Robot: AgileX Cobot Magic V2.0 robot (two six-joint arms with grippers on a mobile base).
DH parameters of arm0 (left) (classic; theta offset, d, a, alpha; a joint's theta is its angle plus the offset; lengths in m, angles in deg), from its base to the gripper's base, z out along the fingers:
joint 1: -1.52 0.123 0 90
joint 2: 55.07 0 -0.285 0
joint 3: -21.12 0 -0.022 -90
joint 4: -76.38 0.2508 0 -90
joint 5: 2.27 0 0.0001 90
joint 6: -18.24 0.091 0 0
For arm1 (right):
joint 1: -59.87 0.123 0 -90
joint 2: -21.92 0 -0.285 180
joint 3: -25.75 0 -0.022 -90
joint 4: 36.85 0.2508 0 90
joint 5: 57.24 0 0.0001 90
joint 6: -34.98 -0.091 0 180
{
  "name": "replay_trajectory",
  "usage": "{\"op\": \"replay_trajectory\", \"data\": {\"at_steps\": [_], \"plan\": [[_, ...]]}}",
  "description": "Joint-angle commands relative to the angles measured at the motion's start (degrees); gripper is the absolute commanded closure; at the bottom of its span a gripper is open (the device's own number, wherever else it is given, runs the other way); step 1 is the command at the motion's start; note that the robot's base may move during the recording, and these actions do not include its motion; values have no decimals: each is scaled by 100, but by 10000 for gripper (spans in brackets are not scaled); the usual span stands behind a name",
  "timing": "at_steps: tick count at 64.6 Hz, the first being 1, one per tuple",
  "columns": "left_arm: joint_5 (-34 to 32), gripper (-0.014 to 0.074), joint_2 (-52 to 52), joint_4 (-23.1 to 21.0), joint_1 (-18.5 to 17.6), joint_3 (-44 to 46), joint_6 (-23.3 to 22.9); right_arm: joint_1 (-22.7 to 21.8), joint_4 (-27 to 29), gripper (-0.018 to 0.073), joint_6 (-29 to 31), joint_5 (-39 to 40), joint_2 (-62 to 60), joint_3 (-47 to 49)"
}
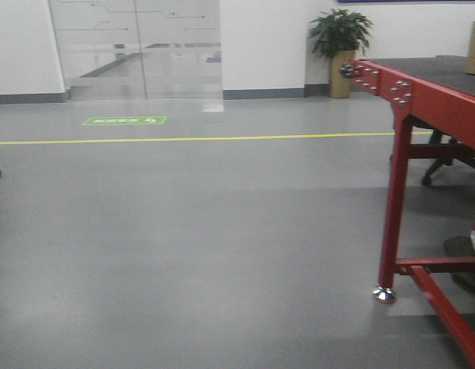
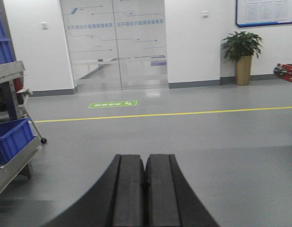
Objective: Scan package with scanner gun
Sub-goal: 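Drive the base across the floor toward the red conveyor table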
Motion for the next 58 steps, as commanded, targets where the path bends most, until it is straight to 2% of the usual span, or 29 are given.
{"op": "replay_trajectory", "data": {"at_steps": [1, 58], "plan": [[-114, 707, 22, -28, 1, 16, -1, -6, -23, 713, 1, 112, -22, 2], [-114, 707, 22, -28, -10, 16, -1, -6, -23, 713, 1, 112, -22, 2]]}}
